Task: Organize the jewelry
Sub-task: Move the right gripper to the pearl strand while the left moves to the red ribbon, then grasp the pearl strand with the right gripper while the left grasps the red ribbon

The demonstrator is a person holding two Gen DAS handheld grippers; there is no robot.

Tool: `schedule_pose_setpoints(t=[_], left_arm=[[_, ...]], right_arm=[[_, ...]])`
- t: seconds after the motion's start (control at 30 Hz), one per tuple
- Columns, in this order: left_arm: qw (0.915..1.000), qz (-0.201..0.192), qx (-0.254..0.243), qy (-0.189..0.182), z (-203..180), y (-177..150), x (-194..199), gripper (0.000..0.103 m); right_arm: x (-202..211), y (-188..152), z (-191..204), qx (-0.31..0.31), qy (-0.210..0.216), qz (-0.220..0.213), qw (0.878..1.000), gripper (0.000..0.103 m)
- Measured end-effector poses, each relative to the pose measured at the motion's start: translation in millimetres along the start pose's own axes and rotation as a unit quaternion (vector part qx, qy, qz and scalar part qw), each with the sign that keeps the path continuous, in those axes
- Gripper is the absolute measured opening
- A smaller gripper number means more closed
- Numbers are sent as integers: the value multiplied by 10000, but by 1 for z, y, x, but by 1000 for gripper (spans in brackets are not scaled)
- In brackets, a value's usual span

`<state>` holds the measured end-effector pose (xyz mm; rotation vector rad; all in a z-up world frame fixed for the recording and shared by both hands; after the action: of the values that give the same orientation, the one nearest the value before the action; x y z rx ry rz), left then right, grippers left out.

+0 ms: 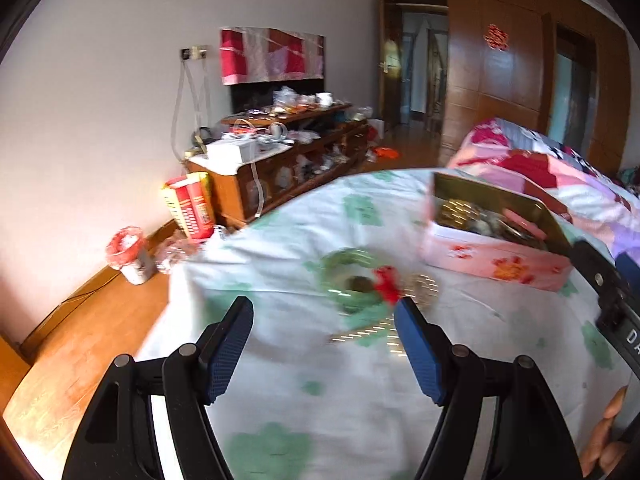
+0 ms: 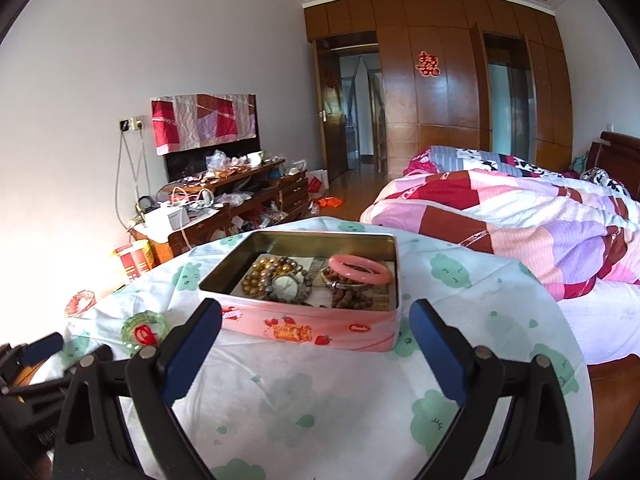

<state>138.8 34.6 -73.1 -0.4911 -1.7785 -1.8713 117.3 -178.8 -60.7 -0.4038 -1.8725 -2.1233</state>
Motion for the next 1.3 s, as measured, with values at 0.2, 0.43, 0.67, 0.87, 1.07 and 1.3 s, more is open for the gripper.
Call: schedule_pose_setpoints(t=[0.2,0.43,0.67,0.87,1.07,1.3], left_arm=[[9980,-275,294,490,41,6,-3,73],[9991,113,300,268,36,-14,-21,73],[9984,382,399,127,39,-25,-29,73],[9981,395,436,195,47,-27,-28,73],[9979,480,414,160,44,-30,-30,73],[9990,388,206,-26,32,-25,-25,73]], right_arm=[[-8,-8,8,-189,320,467,9982,82],[-33,-26,32,-603,1111,1308,9833,65],[-62,-38,77,-286,1588,1971,9670,64],[-85,-53,104,100,1724,2467,9536,43],[-86,-56,107,398,1642,2542,9523,21],[-71,-50,73,258,1459,2318,9614,9]])
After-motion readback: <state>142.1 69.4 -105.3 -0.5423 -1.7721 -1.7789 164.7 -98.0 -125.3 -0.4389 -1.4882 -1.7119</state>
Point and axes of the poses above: each gripper's, at about its wrist camera, not at the fingertips, and x roughly against the way its jaws point, z to its left, y to its top, the point moved 4 cm from there along -x, roughly the way its jaws point, and after that the axes turned 7 degrees about y, right-handed, at the moved point
